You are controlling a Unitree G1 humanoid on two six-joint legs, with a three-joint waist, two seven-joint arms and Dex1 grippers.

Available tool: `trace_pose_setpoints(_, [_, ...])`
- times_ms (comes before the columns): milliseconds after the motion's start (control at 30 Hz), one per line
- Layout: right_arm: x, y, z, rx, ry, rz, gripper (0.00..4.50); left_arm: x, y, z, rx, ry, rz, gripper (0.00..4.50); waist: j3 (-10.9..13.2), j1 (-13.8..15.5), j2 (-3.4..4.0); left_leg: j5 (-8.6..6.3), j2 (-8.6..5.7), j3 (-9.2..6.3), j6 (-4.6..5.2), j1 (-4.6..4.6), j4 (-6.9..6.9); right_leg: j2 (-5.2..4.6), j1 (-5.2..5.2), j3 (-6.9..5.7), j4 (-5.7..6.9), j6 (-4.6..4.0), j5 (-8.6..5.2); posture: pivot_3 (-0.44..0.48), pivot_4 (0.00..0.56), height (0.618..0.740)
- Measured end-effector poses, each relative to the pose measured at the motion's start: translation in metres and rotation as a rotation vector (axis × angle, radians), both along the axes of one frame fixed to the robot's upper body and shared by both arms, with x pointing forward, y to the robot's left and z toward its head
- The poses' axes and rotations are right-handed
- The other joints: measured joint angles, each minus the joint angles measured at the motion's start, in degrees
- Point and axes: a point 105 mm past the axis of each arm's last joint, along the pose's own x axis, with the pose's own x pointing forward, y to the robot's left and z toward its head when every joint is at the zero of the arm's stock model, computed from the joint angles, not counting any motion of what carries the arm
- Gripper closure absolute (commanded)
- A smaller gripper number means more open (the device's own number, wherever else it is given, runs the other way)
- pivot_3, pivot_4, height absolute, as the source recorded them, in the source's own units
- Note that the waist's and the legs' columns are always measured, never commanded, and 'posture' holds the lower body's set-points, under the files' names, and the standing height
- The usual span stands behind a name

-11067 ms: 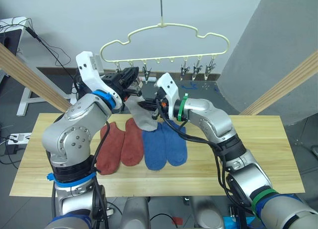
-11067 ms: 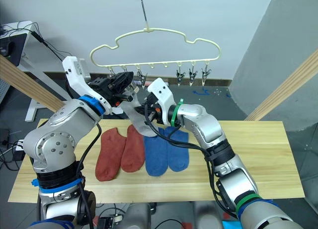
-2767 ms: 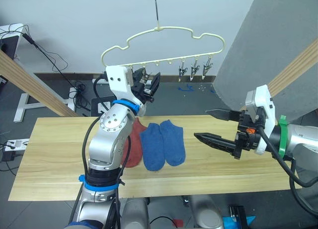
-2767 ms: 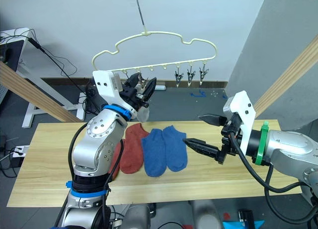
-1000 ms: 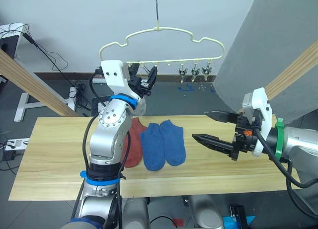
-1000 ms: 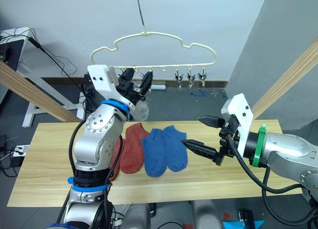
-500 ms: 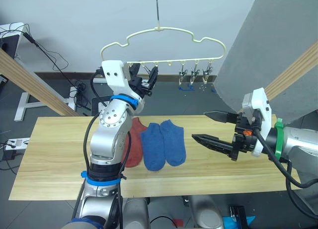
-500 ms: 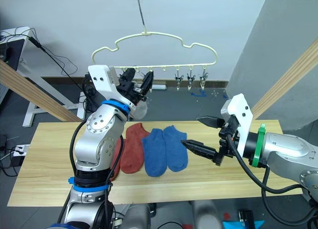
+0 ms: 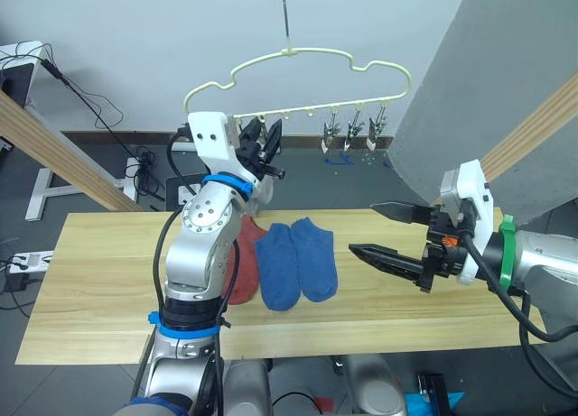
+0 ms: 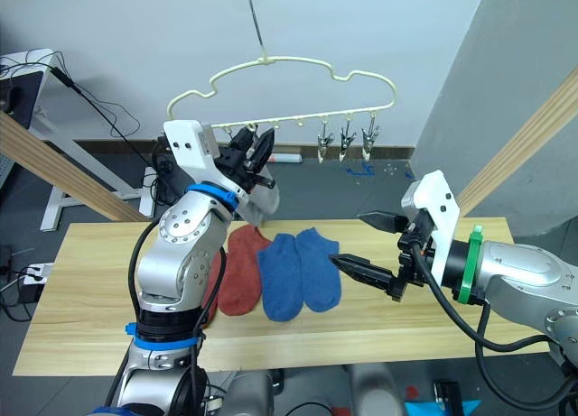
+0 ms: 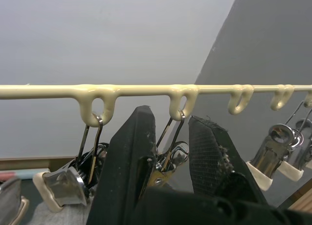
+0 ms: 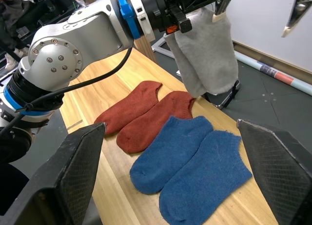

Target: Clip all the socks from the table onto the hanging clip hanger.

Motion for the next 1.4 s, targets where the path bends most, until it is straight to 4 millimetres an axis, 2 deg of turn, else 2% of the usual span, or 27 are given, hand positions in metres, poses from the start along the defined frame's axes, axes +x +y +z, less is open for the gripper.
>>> trace_pose_setpoints(367, [0.000, 0.000, 0.000, 0.000, 0.000, 0.001, 0.00, 0.000, -0.005, -0.007, 0.070, 0.013, -0.004, 3.06, 0.0, 0.0, 0.02, 0.00, 0.00, 0.00, 0.00, 0.00, -0.03, 0.00, 0.00, 0.00, -0.02, 0.00, 0.00, -0.310, 0.378, 0.740])
trace_pose_setpoints(667, [0.000, 0.000, 0.000, 0.000, 0.000, -0.003, 0.00, 0.000, -0.007, -0.007, 0.036, 0.023, -0.020, 3.06, 0.1, 0.0, 0.01, 0.00, 0.00, 0.00, 0.00, 0.00, -0.03, 0.00, 0.00, 0.00, -0.03, 0.00, 0.00, -0.313, 0.378, 0.740])
trace_pose_setpoints(867, [0.000, 0.000, 0.000, 0.000, 0.000, -0.003, 0.00, 0.001, -0.004, -0.008, 0.025, 0.041, -0.013, 1.26, 0.2, 0.0, -0.01, 0.00, 0.00, 0.00, 0.00, 0.00, -0.03, 0.00, 0.00, 0.00, -0.04, 0.01, 0.00, -0.306, 0.375, 0.740])
trace_pose_setpoints(1200, [0.000, 0.000, 0.000, -0.001, 0.001, -0.001, 0.00, -0.002, -0.001, -0.012, 0.032, 0.045, -0.004, 1.26, 0.2, 0.0, -0.01, 0.00, 0.00, 0.01, 0.00, 0.00, -0.08, 0.00, 0.00, 0.00, -0.08, 0.01, 0.00, -0.302, 0.375, 0.740])
trace_pose_setpoints(1400, [0.001, 0.000, 0.000, -0.003, -0.002, -0.006, 0.00, 0.001, -0.002, -0.008, 0.030, 0.034, 0.005, 1.26, 0.2, 0.0, -0.01, 0.00, 0.00, 0.01, 0.00, 0.00, -0.08, 0.00, 0.00, 0.00, -0.09, 0.01, 0.00, -0.306, 0.374, 0.740])
